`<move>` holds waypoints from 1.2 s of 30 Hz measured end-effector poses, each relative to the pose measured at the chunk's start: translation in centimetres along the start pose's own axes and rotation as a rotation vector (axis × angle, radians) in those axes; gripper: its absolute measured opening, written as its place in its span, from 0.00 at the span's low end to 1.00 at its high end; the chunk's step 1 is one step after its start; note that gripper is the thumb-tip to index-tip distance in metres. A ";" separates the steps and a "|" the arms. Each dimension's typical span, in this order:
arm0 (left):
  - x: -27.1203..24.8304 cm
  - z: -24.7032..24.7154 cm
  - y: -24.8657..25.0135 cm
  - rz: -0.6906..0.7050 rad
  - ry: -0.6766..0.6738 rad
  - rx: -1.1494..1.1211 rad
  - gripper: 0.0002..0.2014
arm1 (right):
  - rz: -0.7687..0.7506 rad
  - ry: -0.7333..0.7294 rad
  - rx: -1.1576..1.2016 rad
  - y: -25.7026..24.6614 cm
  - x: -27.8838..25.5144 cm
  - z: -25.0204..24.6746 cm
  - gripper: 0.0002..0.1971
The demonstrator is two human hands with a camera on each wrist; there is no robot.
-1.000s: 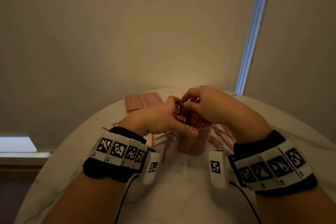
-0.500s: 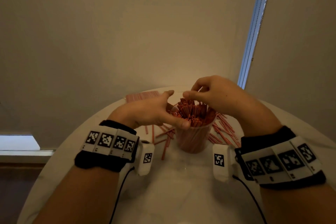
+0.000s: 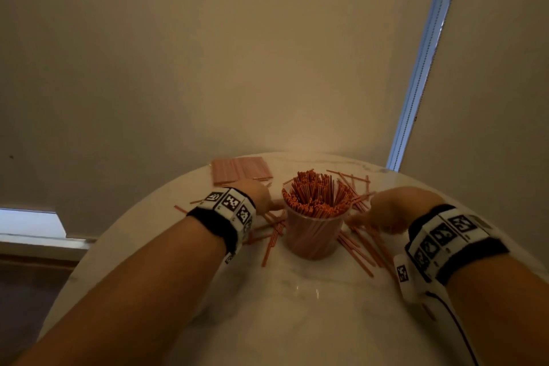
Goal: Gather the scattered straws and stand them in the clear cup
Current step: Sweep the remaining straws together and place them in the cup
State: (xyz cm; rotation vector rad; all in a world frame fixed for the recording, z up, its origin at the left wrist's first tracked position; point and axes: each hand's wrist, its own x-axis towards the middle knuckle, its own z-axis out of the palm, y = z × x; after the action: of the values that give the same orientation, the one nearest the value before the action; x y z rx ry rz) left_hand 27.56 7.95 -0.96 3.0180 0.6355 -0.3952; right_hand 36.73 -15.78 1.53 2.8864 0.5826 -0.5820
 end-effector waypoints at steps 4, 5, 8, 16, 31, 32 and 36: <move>1.1 0.8 1.5 0.071 -0.008 -0.017 0.24 | -0.044 0.022 -0.128 -0.9 0.9 0.8 0.41; 1.2 1.0 1.5 0.077 -0.002 -0.020 0.22 | -0.083 0.030 -0.126 -1.2 0.9 1.0 0.40; 0.8 1.3 1.6 0.115 0.063 -0.037 0.17 | -0.157 0.028 -0.108 -1.9 0.4 1.2 0.31; -2.5 1.1 2.1 0.119 0.050 0.059 0.18 | -0.100 -0.025 -0.053 -2.9 -2.7 1.9 0.20; -9.0 1.5 -2.6 -0.224 -0.112 -1.104 0.08 | -0.021 -0.010 0.390 -0.2 -6.6 1.5 0.10; -9.2 1.5 -2.6 -0.221 -0.089 -1.113 0.09 | -0.029 0.013 0.442 0.0 -6.6 1.4 0.09; -9.2 1.4 -3.0 -0.223 0.027 -1.179 0.08 | -0.075 0.102 0.605 0.6 -6.9 0.8 0.06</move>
State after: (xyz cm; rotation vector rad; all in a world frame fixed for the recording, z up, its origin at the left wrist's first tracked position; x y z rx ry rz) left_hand 17.94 6.95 0.07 1.8387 0.8123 0.0456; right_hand 30.84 -18.90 3.54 3.4891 0.6173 -0.7304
